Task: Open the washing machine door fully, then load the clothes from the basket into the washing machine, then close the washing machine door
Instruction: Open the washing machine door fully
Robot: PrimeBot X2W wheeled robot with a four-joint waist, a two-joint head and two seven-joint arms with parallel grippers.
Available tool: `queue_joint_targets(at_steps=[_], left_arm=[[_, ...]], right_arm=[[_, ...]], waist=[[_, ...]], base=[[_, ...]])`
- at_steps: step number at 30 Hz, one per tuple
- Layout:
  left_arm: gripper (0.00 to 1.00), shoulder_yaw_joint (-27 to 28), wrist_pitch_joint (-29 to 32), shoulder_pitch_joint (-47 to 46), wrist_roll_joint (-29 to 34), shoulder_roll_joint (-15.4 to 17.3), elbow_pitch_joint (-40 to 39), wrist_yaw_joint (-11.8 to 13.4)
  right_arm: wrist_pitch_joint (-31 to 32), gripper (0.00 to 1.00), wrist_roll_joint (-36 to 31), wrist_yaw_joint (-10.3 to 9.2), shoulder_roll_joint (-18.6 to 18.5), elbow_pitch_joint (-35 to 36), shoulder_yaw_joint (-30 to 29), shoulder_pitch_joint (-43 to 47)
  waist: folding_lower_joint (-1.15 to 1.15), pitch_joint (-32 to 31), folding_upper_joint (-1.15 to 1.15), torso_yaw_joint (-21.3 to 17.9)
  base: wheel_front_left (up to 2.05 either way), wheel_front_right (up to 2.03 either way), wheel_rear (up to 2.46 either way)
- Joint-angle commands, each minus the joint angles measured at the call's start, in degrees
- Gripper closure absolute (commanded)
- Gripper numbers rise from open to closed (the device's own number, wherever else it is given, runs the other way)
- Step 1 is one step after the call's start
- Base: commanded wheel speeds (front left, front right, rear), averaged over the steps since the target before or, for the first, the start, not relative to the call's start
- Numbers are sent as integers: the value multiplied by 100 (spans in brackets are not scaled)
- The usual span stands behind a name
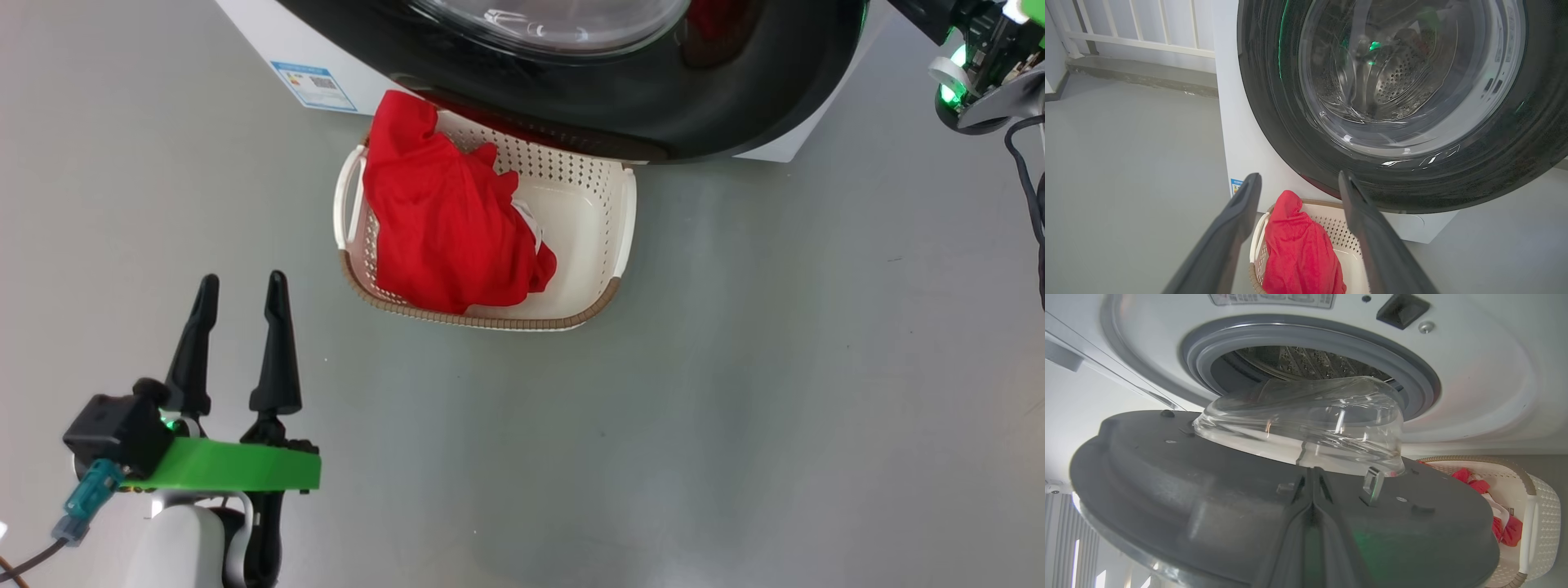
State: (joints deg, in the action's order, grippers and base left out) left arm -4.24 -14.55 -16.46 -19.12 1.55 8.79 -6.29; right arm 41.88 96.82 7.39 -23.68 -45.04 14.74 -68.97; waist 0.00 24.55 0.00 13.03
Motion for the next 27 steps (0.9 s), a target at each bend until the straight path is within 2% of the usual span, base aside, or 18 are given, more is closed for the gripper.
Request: queue_joint_targets(at_steps=[1, 8, 9, 11, 12, 13, 20, 26, 27], left_arm=[[0, 208, -45, 79, 81, 132, -103, -4], [0, 245, -45, 95, 102, 132, -80, -10], [0, 250, -45, 96, 106, 132, -79, -11], [0, 262, -45, 101, 116, 132, -75, -13], [0, 272, -45, 107, 123, 132, -73, -13], [0, 283, -45, 114, 130, 132, -71, -14], [0, 342, -45, 154, 182, 132, -65, -17], [0, 411, -45, 212, 254, 132, -75, -27], [0, 447, -45, 244, 286, 132, -82, -32]], right_arm=[[-57, 100, -38, 10, 57, 193, 6, 156], [-314, 100, -131, 10, 19, 361, -79, 214], [-372, 94, -143, 10, 11, 398, -107, 220], [-472, 60, -174, 10, -8, 466, -149, 241], [-527, 28, -193, 10, -18, 492, -169, 255], [-563, 0, -205, 10, -26, 516, -186, 273], [-766, 0, -323, 10, -110, 912, -269, 477], [-1100, 0, -500, 10, -203, 2000, -371, 1050], [-1232, 0, -583, 10, -237, 2387, -394, 1330]], waist=[[0, -11, 0, -9], [0, -72, 0, -65], [0, -81, 0, -76], [0, -104, 0, -103], [0, -116, 0, -120], [0, -129, 0, -137], [0, -221, 0, -232], [0, -368, 0, -316], [0, -432, 0, -359]], base=[[0, 0, 0], [0, 0, 0], [0, 0, 0], [0, 0, 0], [0, 0, 0], [0, 0, 0], [0, 0, 0], [0, 0, 0], [0, 0, 0]])
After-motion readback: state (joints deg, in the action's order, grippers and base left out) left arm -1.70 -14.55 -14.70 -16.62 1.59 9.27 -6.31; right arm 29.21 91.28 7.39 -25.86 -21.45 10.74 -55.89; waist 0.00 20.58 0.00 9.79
